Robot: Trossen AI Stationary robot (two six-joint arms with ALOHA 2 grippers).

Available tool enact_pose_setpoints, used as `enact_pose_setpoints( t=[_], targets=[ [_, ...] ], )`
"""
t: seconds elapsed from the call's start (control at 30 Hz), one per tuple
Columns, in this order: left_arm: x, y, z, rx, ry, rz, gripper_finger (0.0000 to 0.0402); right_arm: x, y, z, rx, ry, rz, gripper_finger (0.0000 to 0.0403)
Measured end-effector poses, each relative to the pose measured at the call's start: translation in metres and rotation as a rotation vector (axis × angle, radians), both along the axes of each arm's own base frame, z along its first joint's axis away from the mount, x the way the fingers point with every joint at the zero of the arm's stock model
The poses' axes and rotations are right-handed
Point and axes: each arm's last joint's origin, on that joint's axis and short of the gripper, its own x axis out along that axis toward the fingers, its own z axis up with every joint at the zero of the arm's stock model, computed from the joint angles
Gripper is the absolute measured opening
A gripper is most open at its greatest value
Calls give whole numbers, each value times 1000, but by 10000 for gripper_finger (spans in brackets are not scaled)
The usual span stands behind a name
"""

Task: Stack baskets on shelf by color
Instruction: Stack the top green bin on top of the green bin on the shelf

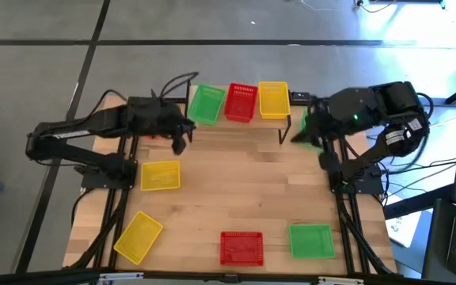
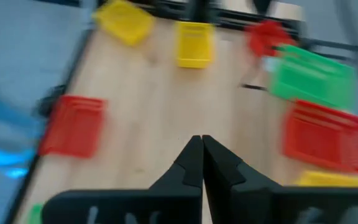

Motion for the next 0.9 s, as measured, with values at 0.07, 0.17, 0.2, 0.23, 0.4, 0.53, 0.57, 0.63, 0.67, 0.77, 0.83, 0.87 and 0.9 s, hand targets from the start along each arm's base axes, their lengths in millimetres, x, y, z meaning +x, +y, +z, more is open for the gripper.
enact_pose_setpoints(
  t=[0.07, 0.17, 0.2, 0.23, 0.4, 0.53, 0.57, 0.63, 0.67, 0.77, 0.83, 0.87, 0.9],
  targets=[
    [-1, -13, 3, -11, -24, -58, 60, -1, 8, -1, 33, 9, 49, 0],
    [-3, -30, 7, -27, -58, -135, 60, -5, 19, -8, 42, 44, 84, 0],
    [-3, -35, 7, -28, -64, -161, 60, -8, 22, -12, 42, 65, 96, 0],
    [-3, -40, 7, -30, -61, -184, 60, -11, 25, -17, 53, 88, 96, 0],
    [-3, -60, 6, -50, -64, -219, 60, -33, 27, -48, 81, 199, -42, 0],
    [-3, -69, 5, -62, -75, -192, 59, -51, 18, -70, 154, 230, -312, 0],
    [-3, -71, 5, -60, -74, -187, 59, -55, 16, -76, 180, 233, -385, 0],
    [-4, -75, 5, -51, -73, -185, 59, -62, 12, -87, 213, 242, -481, 0],
    [-5, -76, 5, -48, -76, -186, 59, -66, 11, -93, 228, 252, -513, 0],
    [-5, -79, 5, -39, -75, -191, 59, -77, 6, -111, 292, 284, -627, 0],
    [-5, -79, 5, -38, -75, -194, 59, -82, 3, -124, 327, 301, -721, 0],
    [-5, -79, 5, -38, -75, -194, 59, -83, 0, -132, 342, 313, -775, 0],
    [-5, -79, 5, -38, -75, -194, 59, -84, -2, -139, 355, 323, -829, 0]
  ],
)
